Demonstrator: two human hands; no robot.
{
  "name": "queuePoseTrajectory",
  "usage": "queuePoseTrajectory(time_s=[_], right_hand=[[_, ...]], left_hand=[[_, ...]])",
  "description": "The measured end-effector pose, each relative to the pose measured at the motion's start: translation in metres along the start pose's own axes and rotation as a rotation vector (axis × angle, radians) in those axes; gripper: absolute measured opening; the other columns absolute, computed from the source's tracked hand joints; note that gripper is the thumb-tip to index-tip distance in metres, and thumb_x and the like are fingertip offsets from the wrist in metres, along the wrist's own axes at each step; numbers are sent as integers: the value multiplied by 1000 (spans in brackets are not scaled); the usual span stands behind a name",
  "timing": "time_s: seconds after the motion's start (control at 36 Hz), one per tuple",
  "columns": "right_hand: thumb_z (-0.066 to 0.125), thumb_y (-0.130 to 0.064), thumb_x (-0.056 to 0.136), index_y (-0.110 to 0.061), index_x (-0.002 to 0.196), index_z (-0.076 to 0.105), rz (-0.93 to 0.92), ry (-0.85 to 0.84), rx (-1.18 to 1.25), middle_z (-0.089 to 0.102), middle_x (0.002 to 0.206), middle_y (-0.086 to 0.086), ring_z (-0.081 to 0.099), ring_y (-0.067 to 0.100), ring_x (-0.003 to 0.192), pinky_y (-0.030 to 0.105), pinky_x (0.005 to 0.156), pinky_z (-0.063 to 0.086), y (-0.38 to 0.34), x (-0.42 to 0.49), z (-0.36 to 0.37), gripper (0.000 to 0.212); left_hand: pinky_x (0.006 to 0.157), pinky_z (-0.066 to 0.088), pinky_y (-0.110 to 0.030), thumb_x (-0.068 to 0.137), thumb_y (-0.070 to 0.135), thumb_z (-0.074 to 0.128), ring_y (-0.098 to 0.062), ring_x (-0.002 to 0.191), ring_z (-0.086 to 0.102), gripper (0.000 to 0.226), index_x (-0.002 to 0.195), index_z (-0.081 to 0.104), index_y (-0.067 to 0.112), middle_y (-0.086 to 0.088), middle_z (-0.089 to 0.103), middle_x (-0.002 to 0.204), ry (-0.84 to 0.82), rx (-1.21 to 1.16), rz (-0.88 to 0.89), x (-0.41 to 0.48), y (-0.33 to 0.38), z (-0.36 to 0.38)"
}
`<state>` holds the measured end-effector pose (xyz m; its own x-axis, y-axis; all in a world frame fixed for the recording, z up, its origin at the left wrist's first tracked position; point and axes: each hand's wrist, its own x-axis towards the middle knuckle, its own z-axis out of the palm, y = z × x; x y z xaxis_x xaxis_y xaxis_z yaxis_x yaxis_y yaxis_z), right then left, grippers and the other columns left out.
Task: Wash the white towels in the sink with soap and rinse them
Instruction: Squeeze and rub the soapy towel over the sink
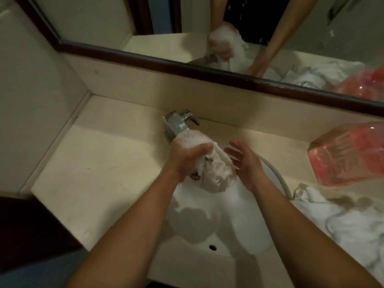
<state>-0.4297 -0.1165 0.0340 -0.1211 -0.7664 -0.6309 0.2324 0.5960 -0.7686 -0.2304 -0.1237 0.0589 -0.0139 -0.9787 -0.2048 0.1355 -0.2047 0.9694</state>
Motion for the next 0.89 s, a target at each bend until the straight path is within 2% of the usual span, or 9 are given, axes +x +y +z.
queuePoseTrajectory(time_s=[0.06, 0.17, 0.28, 0.42, 0.58, 0.69, 0.78, 0.83, 0.89], right_hand=[[45, -54, 109, -29, 133, 69, -31, -53, -113, 74, 127, -3, 67, 25, 121, 48, 111, 48, -5, 6, 16, 42], [41, -54, 110, -27, 143, 62, -134, -138, -259, 70, 133, -7, 66, 19, 120, 43, 103, 47, -20, 14, 54, 47], [45, -46, 112, -17, 135, 67, -207, -132, -309, 75, 121, 3, 71, 14, 95, 27, 78, 50, -34, 20, 85, 43], [39, -42, 114, -18, 113, 72, -227, -103, -237, 78, 112, 0, 71, 14, 100, 38, 92, 48, -38, 27, 94, 42], [35, -43, 115, -10, 127, 70, -298, -83, -229, 73, 121, -3, 65, 3, 112, 32, 103, 51, -31, 28, 100, 50], [35, -41, 115, -6, 137, 68, -275, -97, -189, 69, 137, -1, 60, 11, 130, 37, 109, 48, -32, 36, 101, 52], [41, -44, 113, -8, 140, 64, -263, -94, -187, 68, 137, -1, 60, 12, 128, 38, 105, 48, -33, 39, 99, 51], [45, -46, 111, -12, 138, 63, -245, -96, -215, 69, 129, 0, 63, 16, 118, 36, 96, 49, -27, 37, 92, 46], [45, -47, 111, -20, 124, 67, -182, -104, -270, 72, 118, 2, 68, 18, 102, 36, 85, 48, -10, 31, 78, 36]], left_hand=[[74, 55, -32, 53, 39, 87, -17, 80, 68, 46, 82, 72, 7, -3, 72, 83, -4, 58, 36, -2, 4, -13], [75, 56, -27, 59, 42, 86, -20, 81, 71, 60, 86, 73, -11, -24, 74, 90, -35, 176, 141, -1, 11, -30], [75, 56, -23, 59, 42, 87, -20, 83, 74, 63, 92, 76, -11, -23, 77, 93, -42, 201, 165, 4, 17, -42], [75, 56, -26, 56, 42, 88, -21, 83, 73, 61, 90, 77, -7, -19, 77, 91, -49, 233, 142, 10, 19, -48], [75, 58, -29, 57, 40, 89, -22, 83, 75, 59, 91, 78, -6, -17, 78, 90, -65, 229, 145, 11, 19, -47], [76, 57, -29, 57, 35, 91, -25, 83, 75, 57, 93, 77, -7, -14, 79, 89, -64, 242, 147, 7, 18, -44], [73, 53, -19, 61, 20, 91, -9, 76, 72, 33, 84, 78, 2, 4, 77, 77, -95, 278, 134, 2, 16, -45], [74, 52, -18, 58, 28, 89, -8, 76, 71, 33, 80, 77, 5, 7, 76, 77, -91, 293, 147, -3, 10, -45], [75, 51, -18, 58, 36, 83, -6, 76, 70, 31, 73, 77, 10, 10, 75, 75, -95, 296, 131, -13, 3, -43]])
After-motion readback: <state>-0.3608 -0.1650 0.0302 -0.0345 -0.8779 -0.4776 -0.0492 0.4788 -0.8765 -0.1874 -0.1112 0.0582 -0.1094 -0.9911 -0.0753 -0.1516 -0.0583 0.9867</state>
